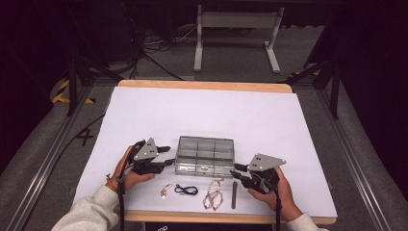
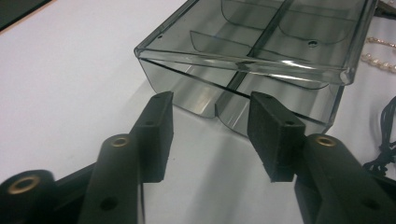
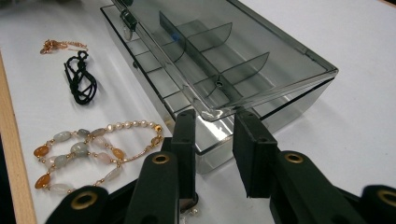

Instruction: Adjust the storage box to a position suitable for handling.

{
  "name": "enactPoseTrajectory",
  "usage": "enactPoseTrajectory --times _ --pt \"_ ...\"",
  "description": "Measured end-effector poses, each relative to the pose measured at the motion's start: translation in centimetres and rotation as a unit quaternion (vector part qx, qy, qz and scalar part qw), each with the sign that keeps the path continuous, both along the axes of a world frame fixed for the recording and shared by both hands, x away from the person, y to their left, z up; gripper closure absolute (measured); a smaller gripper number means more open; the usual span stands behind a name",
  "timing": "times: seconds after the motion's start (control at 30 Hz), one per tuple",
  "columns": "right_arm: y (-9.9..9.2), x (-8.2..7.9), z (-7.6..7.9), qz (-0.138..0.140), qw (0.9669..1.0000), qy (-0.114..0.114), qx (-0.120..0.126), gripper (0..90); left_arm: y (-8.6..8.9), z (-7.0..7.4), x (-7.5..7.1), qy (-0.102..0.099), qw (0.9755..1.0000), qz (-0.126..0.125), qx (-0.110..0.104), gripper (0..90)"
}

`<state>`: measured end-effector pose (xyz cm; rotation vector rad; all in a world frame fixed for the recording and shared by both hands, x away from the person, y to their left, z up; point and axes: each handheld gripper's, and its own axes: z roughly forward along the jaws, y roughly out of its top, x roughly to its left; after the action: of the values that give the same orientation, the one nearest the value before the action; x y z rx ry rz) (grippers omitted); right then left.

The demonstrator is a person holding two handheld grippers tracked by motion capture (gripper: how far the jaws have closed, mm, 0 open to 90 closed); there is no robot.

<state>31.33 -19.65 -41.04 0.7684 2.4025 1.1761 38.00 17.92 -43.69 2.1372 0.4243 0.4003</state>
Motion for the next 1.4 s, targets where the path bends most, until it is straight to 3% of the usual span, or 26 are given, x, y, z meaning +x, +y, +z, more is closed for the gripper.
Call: enactPoseTrajectory --times 0.17,0.4,0.7,1.03,1.3,1.4 --pt "0.0 0.0 0.4 -0.006 0.9998 -0.015 0.007 70.9 -0.1 0.2 0.0 -0.005 1.0 0.005 0.001 40.9" --pt "-0.1 0.0 0.6 -0.015 0.9994 -0.027 0.013 70.9 -0.5 0.4 -0.2 -0.013 0.9999 0.001 -0.006 38.4" --pt "-0.1 -0.1 0.9 -0.02 0.9988 -0.041 0.017 71.1 -1.5 1.2 -0.1 -0.041 0.999 0.014 -0.012 36.0" --pt "-0.1 0.0 1.0 -0.023 0.9983 -0.049 0.019 70.6 -2.0 1.7 0.2 -0.054 0.9982 -0.001 -0.027 45.0" --pt "0.0 0.5 0.7 -0.03 0.9981 -0.05 0.017 65.5 -2.1 2.0 0.4 -0.055 0.998 -0.015 -0.028 51.9" --pt "-0.5 0.5 0.7 -0.041 0.9971 -0.061 0.022 64.2 -2.1 2.2 0.5 -0.052 0.9979 -0.019 -0.034 54.2"
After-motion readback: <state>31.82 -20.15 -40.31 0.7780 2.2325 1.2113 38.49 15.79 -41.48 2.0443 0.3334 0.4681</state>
